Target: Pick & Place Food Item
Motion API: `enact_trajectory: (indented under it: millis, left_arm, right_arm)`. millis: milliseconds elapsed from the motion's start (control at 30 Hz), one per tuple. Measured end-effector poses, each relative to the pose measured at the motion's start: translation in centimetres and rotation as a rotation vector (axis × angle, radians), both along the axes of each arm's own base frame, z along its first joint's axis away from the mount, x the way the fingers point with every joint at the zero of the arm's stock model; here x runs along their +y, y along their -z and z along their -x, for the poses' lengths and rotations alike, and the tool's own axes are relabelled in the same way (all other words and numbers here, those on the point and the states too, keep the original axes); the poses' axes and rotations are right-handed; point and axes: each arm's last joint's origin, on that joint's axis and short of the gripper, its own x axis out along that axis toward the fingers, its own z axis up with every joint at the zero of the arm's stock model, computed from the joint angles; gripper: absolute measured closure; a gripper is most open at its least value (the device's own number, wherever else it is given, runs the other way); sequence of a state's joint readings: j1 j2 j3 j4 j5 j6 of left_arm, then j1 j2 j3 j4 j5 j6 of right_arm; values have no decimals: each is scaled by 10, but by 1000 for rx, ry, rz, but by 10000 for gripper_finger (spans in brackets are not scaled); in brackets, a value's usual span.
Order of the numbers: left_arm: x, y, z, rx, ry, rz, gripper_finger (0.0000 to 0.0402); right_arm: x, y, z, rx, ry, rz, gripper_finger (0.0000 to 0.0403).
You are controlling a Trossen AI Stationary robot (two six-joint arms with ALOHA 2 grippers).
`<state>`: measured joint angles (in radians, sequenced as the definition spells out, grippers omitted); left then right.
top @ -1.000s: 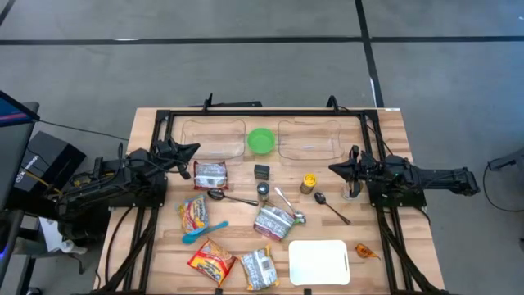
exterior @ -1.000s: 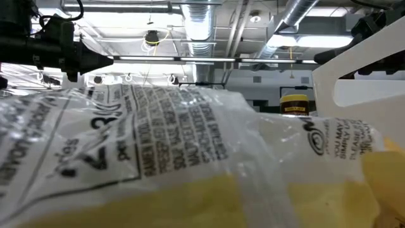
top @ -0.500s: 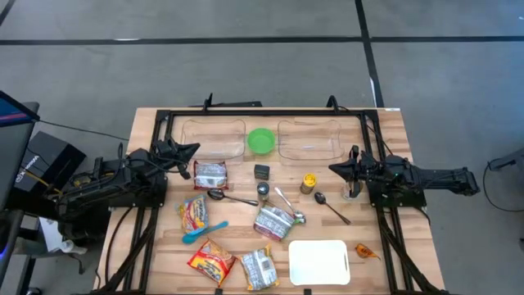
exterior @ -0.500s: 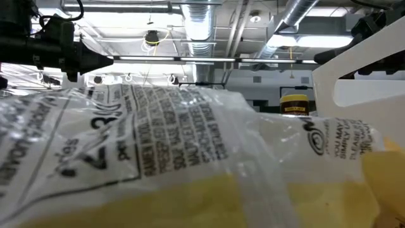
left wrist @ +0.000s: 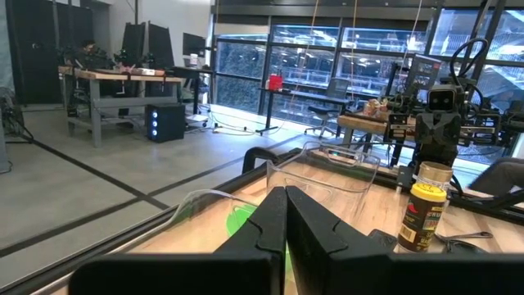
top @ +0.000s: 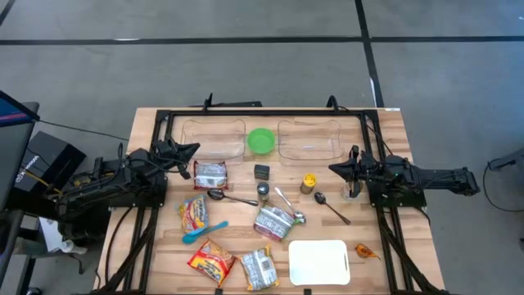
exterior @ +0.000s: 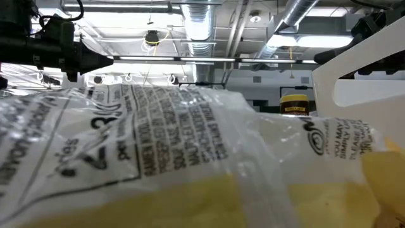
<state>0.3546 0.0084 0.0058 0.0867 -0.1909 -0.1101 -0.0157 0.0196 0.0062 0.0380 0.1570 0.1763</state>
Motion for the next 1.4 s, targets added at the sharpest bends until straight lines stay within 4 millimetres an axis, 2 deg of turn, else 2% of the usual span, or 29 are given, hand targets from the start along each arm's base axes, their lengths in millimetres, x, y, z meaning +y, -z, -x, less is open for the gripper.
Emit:
enact_trajectory:
  millis: [633,733,833,1000,1167,1400]
  left_arm:
    - [0,0,0,-1,4,0,402]
    - [0,-2,0,-29,5,-2,402]
    - [0,-9,1,-132,15,45,402]
    - [-2,-25,5,-324,33,21,402]
    - [-4,-37,10,-445,41,-28,402]
    - [-4,-37,10,-452,42,-32,402]
  right_arm:
    - [0,-3,0,-29,0,0,402]
    - [0,-10,1,-113,-6,-70,402]
    - [0,-21,3,-249,-23,-165,402]
    - [0,-41,10,-456,-28,-132,402]
    - [0,-64,17,-444,-17,-104,402]
    - [-5,-82,21,-228,157,-125,402]
